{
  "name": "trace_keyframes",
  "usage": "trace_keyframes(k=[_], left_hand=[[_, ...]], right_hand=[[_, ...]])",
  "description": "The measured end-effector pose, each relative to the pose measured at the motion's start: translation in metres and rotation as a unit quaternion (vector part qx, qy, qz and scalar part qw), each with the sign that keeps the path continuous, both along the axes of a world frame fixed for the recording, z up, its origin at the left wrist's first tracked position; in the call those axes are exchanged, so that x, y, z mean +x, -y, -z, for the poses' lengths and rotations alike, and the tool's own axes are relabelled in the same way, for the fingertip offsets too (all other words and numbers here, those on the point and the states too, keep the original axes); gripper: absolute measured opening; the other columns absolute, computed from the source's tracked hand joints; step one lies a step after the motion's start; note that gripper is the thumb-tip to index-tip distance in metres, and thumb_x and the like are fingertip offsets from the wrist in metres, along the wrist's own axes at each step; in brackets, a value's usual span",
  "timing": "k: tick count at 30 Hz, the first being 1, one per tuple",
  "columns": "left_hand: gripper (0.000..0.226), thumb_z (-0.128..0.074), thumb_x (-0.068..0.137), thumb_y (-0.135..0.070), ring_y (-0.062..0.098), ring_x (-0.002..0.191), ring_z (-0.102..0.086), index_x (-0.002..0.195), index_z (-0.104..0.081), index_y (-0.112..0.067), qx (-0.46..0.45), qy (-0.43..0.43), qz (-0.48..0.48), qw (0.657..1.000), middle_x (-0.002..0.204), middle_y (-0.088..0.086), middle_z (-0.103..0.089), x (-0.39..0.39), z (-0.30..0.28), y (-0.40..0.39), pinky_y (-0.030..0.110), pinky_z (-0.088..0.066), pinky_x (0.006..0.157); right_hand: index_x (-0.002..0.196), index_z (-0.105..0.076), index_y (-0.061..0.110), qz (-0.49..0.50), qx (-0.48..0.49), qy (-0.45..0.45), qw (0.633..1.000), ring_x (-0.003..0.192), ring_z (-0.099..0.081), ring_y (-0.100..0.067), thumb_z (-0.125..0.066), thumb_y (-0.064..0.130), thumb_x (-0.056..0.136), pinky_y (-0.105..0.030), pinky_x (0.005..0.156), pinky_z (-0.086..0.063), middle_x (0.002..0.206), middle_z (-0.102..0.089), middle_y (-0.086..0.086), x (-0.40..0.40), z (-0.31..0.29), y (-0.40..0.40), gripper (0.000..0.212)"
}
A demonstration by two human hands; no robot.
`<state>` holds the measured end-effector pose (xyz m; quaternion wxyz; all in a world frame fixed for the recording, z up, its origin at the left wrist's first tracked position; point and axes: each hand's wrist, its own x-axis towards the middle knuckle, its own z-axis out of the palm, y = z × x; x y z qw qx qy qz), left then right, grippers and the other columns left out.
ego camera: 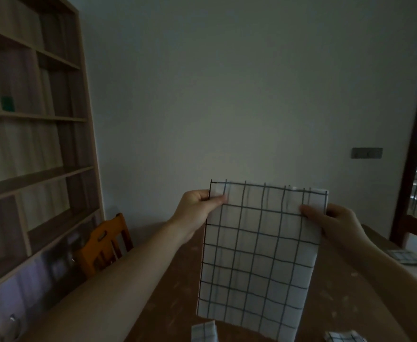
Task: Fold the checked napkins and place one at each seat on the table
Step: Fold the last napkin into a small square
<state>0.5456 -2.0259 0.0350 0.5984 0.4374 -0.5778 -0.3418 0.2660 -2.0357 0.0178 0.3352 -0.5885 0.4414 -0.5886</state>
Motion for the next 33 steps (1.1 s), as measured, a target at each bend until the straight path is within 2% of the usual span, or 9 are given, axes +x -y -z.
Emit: trace_keyframes(k=[7,10,14,19,21,24,26,28,33], left_hand=[[0.012,-0.066,0.09,-0.013,0.02,0.099,-0.07,0.097,-0.074,-0.008,0.002,0.022,0.003,1.0,0.099,0.009,-0.075,0.015,0.005,0.005,0.028,-0.051,0.093],[0.012,-0.063,0.091,-0.012,0.02,0.099,-0.069,0.097,-0.073,-0.01,0.003,0.023,0.013,1.0,0.099,0.007,-0.075,0.019,0.005,0.006,0.03,-0.051,0.094],[0.014,-0.06,0.093,-0.012,0.013,0.093,-0.07,0.092,-0.074,-0.016,0.008,0.018,0.031,0.999,0.093,0.0,-0.076,0.024,0.004,0.006,0.031,-0.052,0.09],[0.021,-0.062,0.092,-0.017,0.025,0.109,-0.065,0.108,-0.07,-0.007,0.065,0.037,0.112,0.991,0.112,0.01,-0.072,0.036,0.004,0.009,0.042,-0.047,0.103],[0.028,-0.065,0.09,-0.024,0.015,0.116,-0.058,0.116,-0.065,-0.013,0.074,0.136,0.118,0.981,0.117,-0.004,-0.066,0.04,-0.011,0.01,0.035,-0.041,0.107],[0.021,-0.064,0.089,-0.038,-0.008,0.092,-0.061,0.107,-0.068,-0.029,0.091,0.324,0.145,0.93,0.093,-0.025,-0.067,0.034,-0.047,0.004,0.018,-0.045,0.086],[0.036,-0.063,0.082,-0.057,-0.004,0.087,-0.063,0.108,-0.07,-0.032,0.094,0.414,0.127,0.896,0.092,-0.023,-0.069,0.02,-0.065,0.002,0.02,-0.051,0.079],[0.045,-0.062,0.08,-0.062,0.004,0.093,-0.064,0.109,-0.071,-0.03,0.06,0.453,0.102,0.884,0.1,-0.014,-0.07,-0.001,-0.075,0.002,0.022,-0.052,0.082],[0.009,-0.07,0.088,-0.03,0.002,0.078,-0.063,0.091,-0.074,-0.023,-0.038,0.453,0.046,0.89,0.084,-0.011,-0.071,-0.032,-0.076,0.014,0.016,-0.047,0.072]], right_hand=[[0.084,-0.073,0.008,0.007,-0.023,-0.025,0.999,0.063,-0.072,-0.015,-0.074,0.021,0.081,-0.021,0.052,-0.055,0.072,-0.075,-0.004,0.012,0.001,0.0,0.014],[0.081,-0.072,0.008,0.006,-0.019,-0.018,1.0,0.062,-0.071,-0.013,-0.068,0.026,0.086,-0.02,0.05,-0.054,0.069,-0.075,-0.002,0.015,-0.001,-0.001,0.02],[0.08,-0.073,0.003,0.01,-0.024,-0.01,1.0,0.06,-0.07,-0.018,-0.067,0.027,0.087,-0.03,0.057,-0.057,0.069,-0.074,-0.011,0.019,-0.004,-0.001,0.026],[0.074,-0.072,0.008,0.015,-0.065,-0.021,0.998,0.055,-0.068,-0.011,-0.069,0.024,0.086,-0.016,0.047,-0.051,0.063,-0.073,-0.003,0.023,-0.009,-0.004,0.02],[0.072,-0.072,0.007,0.01,-0.082,-0.059,0.995,0.054,-0.067,-0.011,-0.069,0.024,0.086,-0.015,0.048,-0.05,0.062,-0.072,-0.004,0.024,-0.015,-0.004,0.022],[0.054,-0.062,0.011,-0.007,-0.098,-0.132,0.986,0.043,-0.052,-0.004,-0.07,0.024,0.085,-0.012,0.043,-0.04,0.046,-0.057,0.006,0.03,-0.025,0.0,0.034],[0.05,-0.056,0.014,-0.02,-0.103,-0.165,0.981,0.043,-0.047,-0.003,-0.072,0.024,0.084,-0.017,0.044,-0.037,0.043,-0.05,0.01,0.039,-0.029,0.003,0.039],[0.053,-0.059,0.011,-0.03,-0.105,-0.181,0.977,0.048,-0.048,-0.006,-0.073,0.025,0.083,-0.021,0.049,-0.037,0.048,-0.05,0.009,0.047,-0.031,0.006,0.036],[0.068,-0.064,-0.008,-0.041,-0.111,-0.159,0.98,0.054,-0.051,-0.01,-0.072,0.03,0.084,-0.025,0.052,-0.038,0.058,-0.055,-0.003,0.055,-0.027,0.007,0.041]])
